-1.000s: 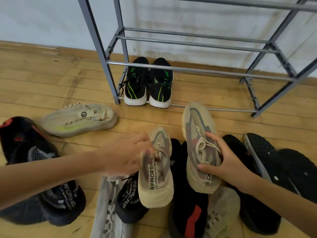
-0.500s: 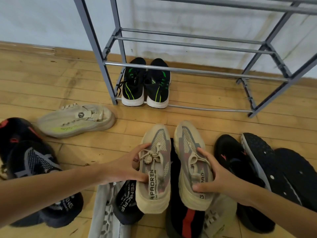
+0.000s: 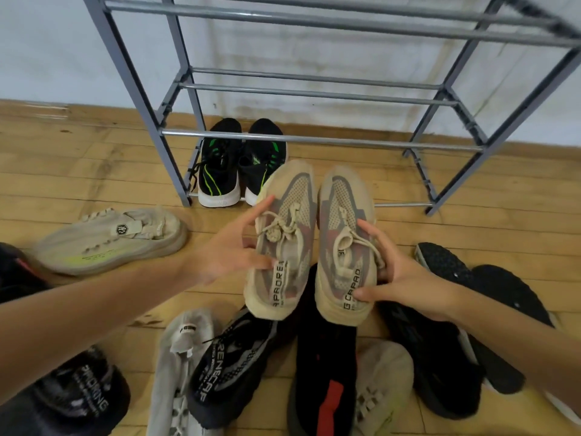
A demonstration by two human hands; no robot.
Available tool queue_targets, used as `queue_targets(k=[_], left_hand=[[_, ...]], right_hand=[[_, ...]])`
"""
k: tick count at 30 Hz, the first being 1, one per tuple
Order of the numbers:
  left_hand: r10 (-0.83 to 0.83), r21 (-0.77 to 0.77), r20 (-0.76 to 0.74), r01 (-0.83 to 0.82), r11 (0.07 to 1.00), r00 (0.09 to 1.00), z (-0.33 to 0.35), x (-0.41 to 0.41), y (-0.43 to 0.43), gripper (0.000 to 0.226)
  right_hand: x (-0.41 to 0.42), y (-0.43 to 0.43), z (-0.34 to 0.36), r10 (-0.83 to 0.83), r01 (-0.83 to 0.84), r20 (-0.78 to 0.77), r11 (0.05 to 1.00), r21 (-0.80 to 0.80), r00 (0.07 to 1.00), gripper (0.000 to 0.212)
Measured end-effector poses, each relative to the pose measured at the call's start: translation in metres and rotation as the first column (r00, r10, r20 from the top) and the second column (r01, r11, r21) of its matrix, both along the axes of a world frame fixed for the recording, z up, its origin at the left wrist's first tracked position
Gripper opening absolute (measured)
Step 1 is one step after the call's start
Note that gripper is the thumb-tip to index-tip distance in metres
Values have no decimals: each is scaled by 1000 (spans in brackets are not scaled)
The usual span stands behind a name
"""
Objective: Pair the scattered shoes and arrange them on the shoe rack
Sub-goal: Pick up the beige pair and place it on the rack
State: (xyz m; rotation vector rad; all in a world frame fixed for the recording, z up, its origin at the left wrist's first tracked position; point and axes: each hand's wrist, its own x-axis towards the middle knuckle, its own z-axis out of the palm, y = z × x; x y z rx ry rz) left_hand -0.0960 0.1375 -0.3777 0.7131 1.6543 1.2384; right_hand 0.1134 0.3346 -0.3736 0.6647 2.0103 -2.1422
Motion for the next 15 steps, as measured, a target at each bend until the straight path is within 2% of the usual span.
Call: queue_targets(k=[3, 6, 9, 12, 15], left_hand=[[22, 37, -3, -22, 999, 1000, 11, -6, 21, 103], [39, 51, 9, -40, 998, 999, 15, -9, 35, 100], [45, 35, -32, -44, 998, 998, 13, -12, 45, 98], [53, 7, -60, -53, 999, 997, 9, -19, 58, 99], [41, -1, -25, -41, 999, 999, 8, -26, 81, 99]], right_hand=[[-7, 7, 6, -17, 19, -27, 997, 80, 999, 106], [-10, 15, 8, -44, 47, -36, 996, 76, 998, 107], [-14, 23, 8, -42, 45, -38, 995, 91, 998, 108], [-21, 32, 3, -45, 47, -13, 984, 173, 999, 108], [-28, 51, -2, -67, 65, 6, 982, 179, 998, 108]])
